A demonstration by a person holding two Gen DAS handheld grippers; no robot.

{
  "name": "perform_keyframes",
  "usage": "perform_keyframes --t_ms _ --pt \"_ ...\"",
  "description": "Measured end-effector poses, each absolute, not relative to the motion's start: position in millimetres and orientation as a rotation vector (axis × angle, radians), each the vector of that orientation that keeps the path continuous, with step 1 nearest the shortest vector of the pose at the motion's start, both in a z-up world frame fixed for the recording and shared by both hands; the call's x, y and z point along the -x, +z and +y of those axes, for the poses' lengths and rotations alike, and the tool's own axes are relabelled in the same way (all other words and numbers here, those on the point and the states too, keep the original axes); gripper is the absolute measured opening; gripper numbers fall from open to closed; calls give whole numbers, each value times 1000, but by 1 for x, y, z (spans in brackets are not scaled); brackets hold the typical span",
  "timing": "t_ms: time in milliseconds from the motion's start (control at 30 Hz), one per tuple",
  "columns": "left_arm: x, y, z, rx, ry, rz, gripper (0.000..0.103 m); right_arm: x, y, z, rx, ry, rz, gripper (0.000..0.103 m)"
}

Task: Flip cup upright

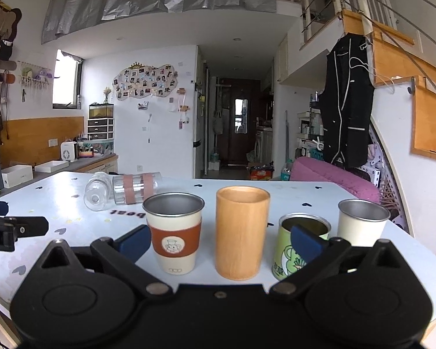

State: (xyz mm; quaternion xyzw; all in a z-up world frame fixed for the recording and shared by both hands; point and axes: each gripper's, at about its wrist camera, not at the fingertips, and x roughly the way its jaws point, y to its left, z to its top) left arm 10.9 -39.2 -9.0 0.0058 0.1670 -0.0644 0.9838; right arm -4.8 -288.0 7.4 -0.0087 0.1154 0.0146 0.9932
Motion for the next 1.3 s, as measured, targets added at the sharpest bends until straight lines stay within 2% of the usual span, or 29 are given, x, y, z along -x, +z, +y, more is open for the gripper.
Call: perform_keyframes --t_ms 1300 --pt "-10 -6 -40 -8 -136 339 103 5 7 -284 36 29 230 103"
